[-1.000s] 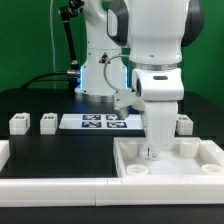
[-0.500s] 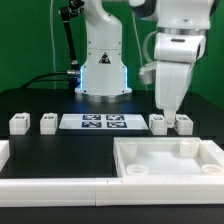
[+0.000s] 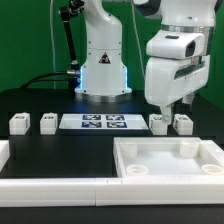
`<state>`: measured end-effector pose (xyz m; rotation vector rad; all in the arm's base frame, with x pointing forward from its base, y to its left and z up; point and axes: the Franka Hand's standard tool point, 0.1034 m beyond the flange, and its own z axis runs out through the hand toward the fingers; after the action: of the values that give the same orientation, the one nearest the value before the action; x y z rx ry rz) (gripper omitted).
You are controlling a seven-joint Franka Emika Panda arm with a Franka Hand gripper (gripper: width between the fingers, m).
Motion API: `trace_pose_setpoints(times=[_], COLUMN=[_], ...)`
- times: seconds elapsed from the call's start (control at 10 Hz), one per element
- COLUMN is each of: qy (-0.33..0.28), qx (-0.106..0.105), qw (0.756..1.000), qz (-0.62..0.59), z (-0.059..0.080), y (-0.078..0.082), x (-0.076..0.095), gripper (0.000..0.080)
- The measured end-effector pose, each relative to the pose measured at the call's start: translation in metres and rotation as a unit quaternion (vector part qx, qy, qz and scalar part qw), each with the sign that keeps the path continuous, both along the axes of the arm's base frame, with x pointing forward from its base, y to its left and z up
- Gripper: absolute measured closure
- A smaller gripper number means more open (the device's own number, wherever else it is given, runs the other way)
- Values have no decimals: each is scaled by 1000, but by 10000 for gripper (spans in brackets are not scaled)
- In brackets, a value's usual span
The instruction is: Assemble square table
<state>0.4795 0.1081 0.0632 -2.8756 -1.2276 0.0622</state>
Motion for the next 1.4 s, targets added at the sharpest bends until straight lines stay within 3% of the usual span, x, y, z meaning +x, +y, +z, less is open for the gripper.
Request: trace_pose_setpoints(times=[0.2,0.8,0.9,1.1,1.3,1.4], qy=[3,19,34,40,75,114], qx=[-8,-11,-11,-15,-42,-71], qw=[995,948,938,942,940,934], qz=[-100,-317,-345,-333,-329,-330], z=[3,3,-4,-8,-7,-9], y=[25,36,45,54,49,49], x=[-13,-20,-32,-42,-45,-51], gripper=[150,150,150,150,150,150])
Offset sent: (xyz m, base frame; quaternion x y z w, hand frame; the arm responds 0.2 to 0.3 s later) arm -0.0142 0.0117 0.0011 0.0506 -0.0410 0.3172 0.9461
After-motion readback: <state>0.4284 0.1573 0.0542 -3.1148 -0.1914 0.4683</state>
